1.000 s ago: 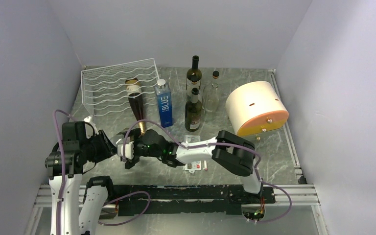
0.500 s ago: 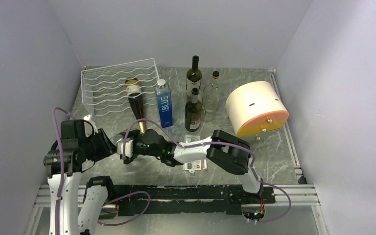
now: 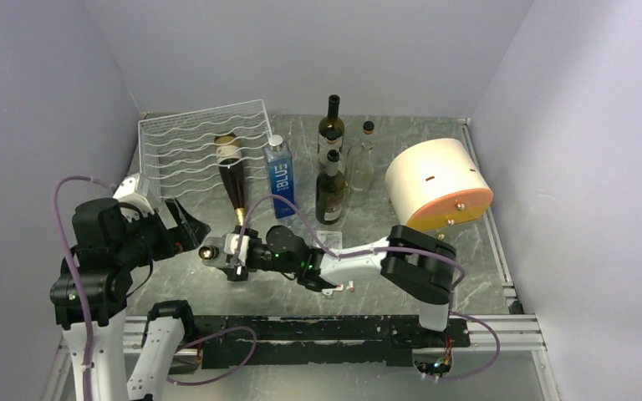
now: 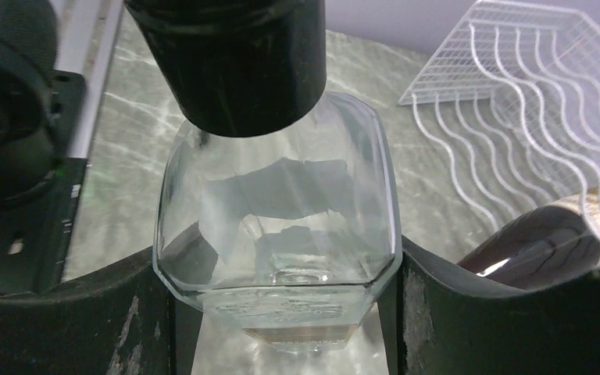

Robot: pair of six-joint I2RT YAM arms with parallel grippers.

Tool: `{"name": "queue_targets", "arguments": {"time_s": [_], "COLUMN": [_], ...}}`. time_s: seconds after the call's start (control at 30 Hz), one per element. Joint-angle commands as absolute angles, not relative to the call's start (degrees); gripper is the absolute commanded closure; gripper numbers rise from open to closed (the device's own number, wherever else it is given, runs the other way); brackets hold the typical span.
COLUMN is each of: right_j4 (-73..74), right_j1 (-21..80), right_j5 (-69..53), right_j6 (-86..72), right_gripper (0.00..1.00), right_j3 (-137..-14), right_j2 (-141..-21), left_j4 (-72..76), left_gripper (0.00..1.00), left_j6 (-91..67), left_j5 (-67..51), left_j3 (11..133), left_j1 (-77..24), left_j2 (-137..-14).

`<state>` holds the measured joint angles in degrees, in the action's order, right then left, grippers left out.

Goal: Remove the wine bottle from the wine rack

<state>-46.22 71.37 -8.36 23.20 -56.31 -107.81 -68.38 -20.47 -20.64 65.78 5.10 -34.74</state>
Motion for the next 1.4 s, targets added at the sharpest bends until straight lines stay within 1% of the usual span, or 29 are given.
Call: {"name": "queue_targets", "arguments": {"time_s": [0.0,0.2,0.33,0.5,0.7,0.93,0.97,1.0,1.03,1.1,1.27,1.33,1.37], "right_j4": [-44.9,-43.7,-43.4,-44.3,-44.7,-44.6,-44.1,-43.6,-43.4,-43.4,-40.7,-40.9,-40.8], "right_j1": [71.6,69.7,67.2,62.4,59.0,57.3,57.2,57.3,57.3,57.3,57.2,57.2,57.3], "right_j5": [-7.6,-3.2,2.2,8.1,15.0,14.4,14.4,14.4,14.5,14.8,14.8,15.0,14.8], "right_j6": [14.3,8.0,3.0,-1.8,-3.6,-3.1,-3.1,-3.0,-2.9,-2.5,-2.0,-1.8,-1.7], "right_gripper": [0.88,0.97,1.00,1.00,1.00,1.00,0.98,0.93,0.87,0.72,0.45,0.32,0.22], "right_j3": [-52.9,-44.3,-39.7,-35.2,-34.6,-37.2,-37.5,-37.7,-37.7,-37.4,-37.7,-37.2,-37.2], "right_j2": [-101.1,-92.9,-87.6,-83.0,-82.4,-85.5,-85.6,-85.6,-85.5,-85.2,-83.7,-82.7,-82.2], "left_j4": [-63.8,-61.0,-59.7,-58.6,-57.5,-55.1,-54.8,-54.3,-53.6,-53.1,-53.0,-52.7,-52.7], "left_gripper": [0.00,0.01,0.00,0.00,0.00,0.00,0.00,0.01,0.01,0.00,0.00,0.00,0.00], "left_j6": [-23.3,-24.8,-25.2,-25.9,-26.2,-27.0,-27.3,-27.7,-27.8,-27.9,-28.7,-28.8,-28.9], "left_j5": [-19.4,-16.8,-16.2,-17.0,-18.0,-19.1,-19.3,-19.6,-20.1,-20.5,-19.7,-19.6,-19.4], "left_j3": [69.7,72.1,71.4,69.3,67.9,66.6,66.2,65.8,65.6,65.1,63.6,63.0,62.8], "left_j1": [4.8,4.8,4.9,4.8,4.8,4.8,4.8,4.8,4.8,4.8,4.8,4.8,4.8], "left_j2": [-33.5,-31.8,-31.1,-31.2,-31.6,-32.8,-32.7,-32.6,-32.6,-32.7,-31.7,-31.3,-31.1]}}
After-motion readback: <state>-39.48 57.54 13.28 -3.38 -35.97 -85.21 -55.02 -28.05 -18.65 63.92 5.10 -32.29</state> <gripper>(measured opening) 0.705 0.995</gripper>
